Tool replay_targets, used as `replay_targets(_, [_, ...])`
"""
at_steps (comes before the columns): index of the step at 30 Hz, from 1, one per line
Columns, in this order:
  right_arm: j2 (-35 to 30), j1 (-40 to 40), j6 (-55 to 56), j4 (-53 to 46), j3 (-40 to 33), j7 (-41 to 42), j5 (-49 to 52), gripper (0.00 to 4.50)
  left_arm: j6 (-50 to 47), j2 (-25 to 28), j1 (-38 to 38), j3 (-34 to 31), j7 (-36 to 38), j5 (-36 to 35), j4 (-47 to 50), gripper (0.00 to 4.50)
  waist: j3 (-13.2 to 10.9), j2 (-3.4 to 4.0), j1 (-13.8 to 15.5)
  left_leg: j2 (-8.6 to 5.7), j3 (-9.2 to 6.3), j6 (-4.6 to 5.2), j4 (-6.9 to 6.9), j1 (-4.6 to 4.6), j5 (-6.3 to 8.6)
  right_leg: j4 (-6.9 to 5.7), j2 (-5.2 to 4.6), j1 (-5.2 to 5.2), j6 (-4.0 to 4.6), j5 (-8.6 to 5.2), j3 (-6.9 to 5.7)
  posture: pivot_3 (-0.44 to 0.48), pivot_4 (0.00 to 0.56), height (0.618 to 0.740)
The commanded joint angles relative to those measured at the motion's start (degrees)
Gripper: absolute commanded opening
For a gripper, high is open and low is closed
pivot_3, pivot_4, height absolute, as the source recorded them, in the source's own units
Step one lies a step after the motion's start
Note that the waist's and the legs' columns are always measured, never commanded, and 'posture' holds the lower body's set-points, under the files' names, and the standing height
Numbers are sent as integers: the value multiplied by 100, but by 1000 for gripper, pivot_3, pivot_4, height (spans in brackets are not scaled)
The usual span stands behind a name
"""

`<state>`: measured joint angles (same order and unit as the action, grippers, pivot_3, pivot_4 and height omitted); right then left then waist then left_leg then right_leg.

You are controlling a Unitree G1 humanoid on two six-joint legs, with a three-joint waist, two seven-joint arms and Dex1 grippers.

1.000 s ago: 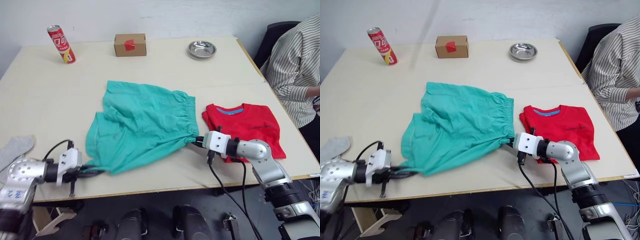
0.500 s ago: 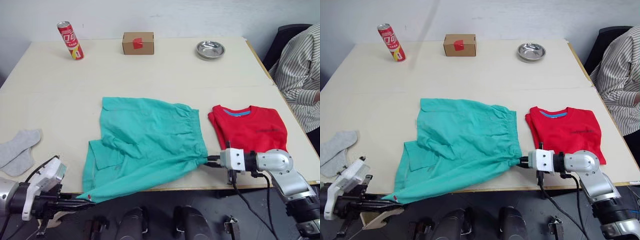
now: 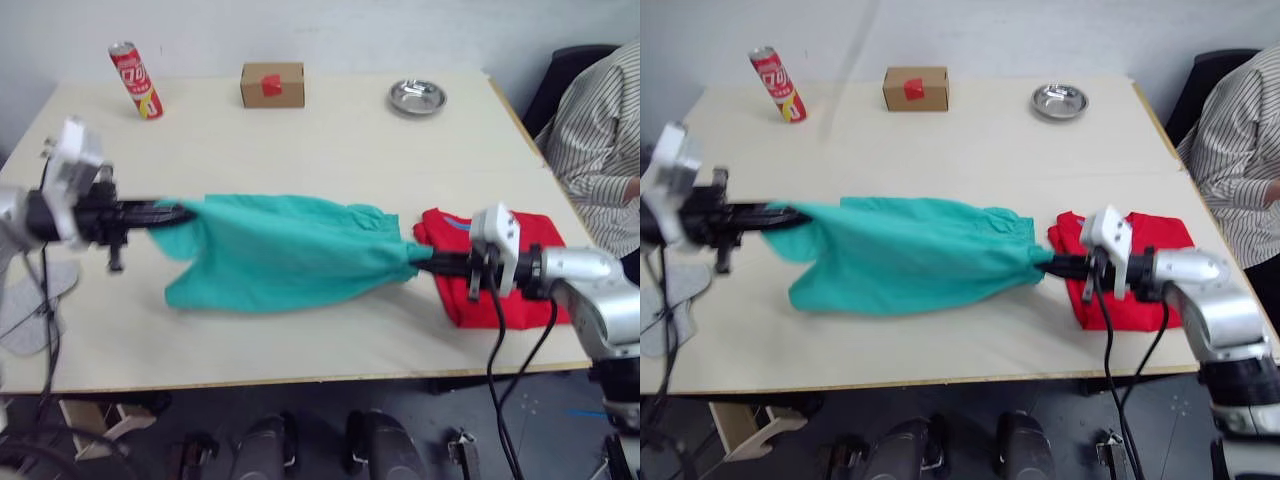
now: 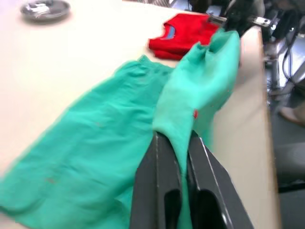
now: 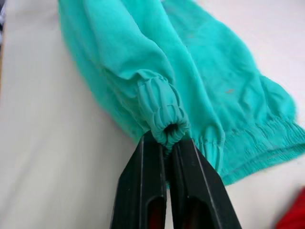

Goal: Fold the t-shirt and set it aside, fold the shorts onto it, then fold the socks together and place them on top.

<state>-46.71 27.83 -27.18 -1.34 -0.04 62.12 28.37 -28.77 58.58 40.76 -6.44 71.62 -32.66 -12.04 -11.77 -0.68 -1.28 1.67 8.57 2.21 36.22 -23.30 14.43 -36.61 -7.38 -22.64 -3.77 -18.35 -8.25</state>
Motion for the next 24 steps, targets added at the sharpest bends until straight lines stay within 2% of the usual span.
replay_targets(1, [280,645,-477,558,133,-410,-225,0,1223,-529,1230,751,-109,1300,-2007,79,1,-4,0,-2,4,3,2,-2,-2,-3,0,-3,0,0,0,0,150,740])
replay_targets(4, [731,1291,-231,1426,360,-772,-734,0,2090,-1008,2080,1038,-405,2023,-3711,79,-1,-9,-49,-2,24,9,8,-7,-5,-6,7,-10,-5,2,6,0,150,740])
replay_targets(8, [1221,1861,237,2454,510,-1061,-1240,0,2617,-1300,2526,1032,-576,2419,-4873,79,-6,-20,-89,1,61,14,8,-27,-6,-38,14,-54,-20,-2,29,0,150,740])
replay_targets(11, [1447,2101,477,2903,503,-1176,-1463,0,2835,-1396,2621,964,-825,2617,-5320,79,-8,-22,-86,6,71,17,45,-103,-7,-65,25,-129,-24,-2,43,0,150,740])
replay_targets(17, [1760,2285,776,3179,397,-1291,-1651,0,3128,-1497,2504,760,-1402,2826,-5692,79,-16,-37,-88,8,74,32,99,-104,2,-100,46,-126,-39,0,67,0,150,740])
replay_targets(20, [1940,2395,961,3382,360,-1441,-1727,0,3219,-1547,2427,542,-1728,2797,-5778,79,-17,-39,-95,4,74,37,114,-96,0,-107,-1,-126,-37,2,70,0,150,740])
replay_targets(24, [2238,2584,936,3793,87,-1799,-1623,0,3194,-1608,2387,215,-2041,2700,-5870,79,-17,-39,-123,3,73,36,110,-95,-2,-128,-4,-127,-36,2,67,0,150,740])
